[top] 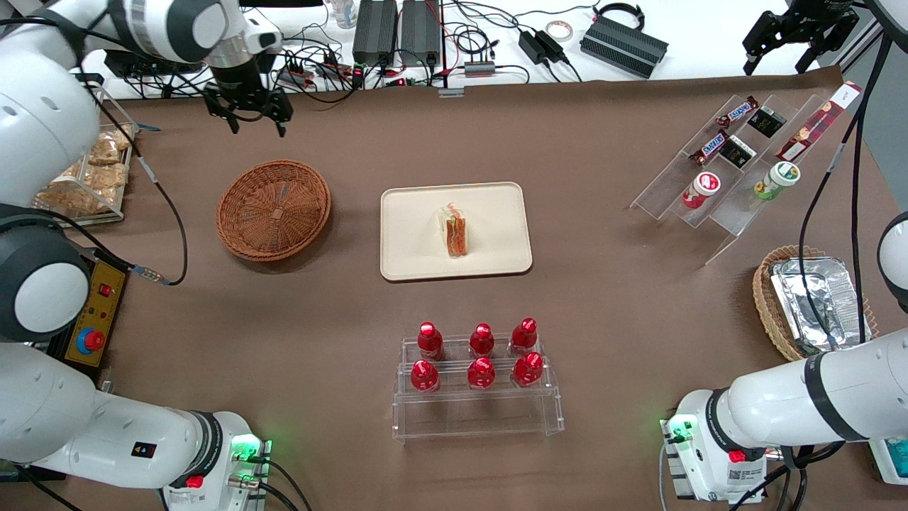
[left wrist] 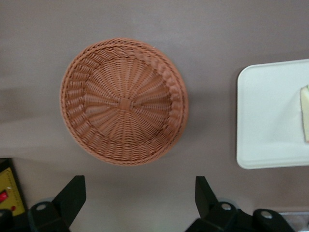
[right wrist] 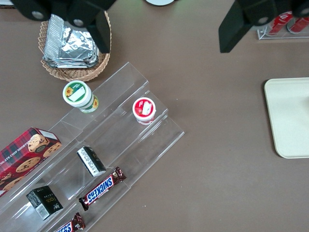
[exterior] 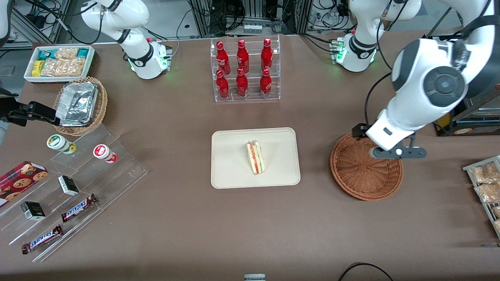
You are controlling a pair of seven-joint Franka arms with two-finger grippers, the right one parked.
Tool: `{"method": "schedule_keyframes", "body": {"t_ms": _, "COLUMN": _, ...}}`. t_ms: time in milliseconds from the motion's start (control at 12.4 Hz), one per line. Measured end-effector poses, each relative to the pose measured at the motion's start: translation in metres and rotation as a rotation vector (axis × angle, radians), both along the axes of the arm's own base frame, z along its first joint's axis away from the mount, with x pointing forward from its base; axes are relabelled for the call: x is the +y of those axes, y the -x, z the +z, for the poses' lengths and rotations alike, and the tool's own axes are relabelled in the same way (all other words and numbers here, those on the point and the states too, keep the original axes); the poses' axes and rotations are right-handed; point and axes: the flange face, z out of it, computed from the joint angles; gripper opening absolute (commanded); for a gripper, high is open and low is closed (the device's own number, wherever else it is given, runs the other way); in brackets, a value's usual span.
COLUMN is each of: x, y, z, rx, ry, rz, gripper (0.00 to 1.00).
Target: Place sandwich from basket to tray
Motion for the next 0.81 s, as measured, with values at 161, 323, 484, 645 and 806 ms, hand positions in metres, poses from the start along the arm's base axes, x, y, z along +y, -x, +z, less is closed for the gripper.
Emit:
{"method": "schedule_keyframes", "body": {"t_ms": 161, "x": 0.027, "y": 0.005, "z": 0.014, "rx": 0.015, "ry": 0.018, "rz": -0.02, "gripper": 1.0}}
{"method": "schedule_keyframes", "body": {"t_ms": 323, "x": 0.051, "y": 0.012, "z": 0.03, "rx": 0.029, "ry": 0.033, "rz": -0.042, "gripper": 1.0}}
{"method": "schedule_keyframes", "body": {"t_ms": 484, "x": 0.068, "y": 0.019, "z": 0.043, "rx": 0.034, "ry": 0.042, "rz": -0.056, "gripper": 1.0}}
{"method": "schedule_keyframes", "body": {"t_ms": 645, "x": 0.077, "y": 0.026, "z": 0.055, "rx": 0.037, "ry": 0.064, "rz": -0.051, "gripper": 1.0}}
{"method": "schedule_keyframes", "body": {"t_ms": 806, "x": 0.085, "y": 0.034, "z": 0.074, "rx": 0.042, "ry": 0.083, "rz": -0.071, "gripper": 1.0}}
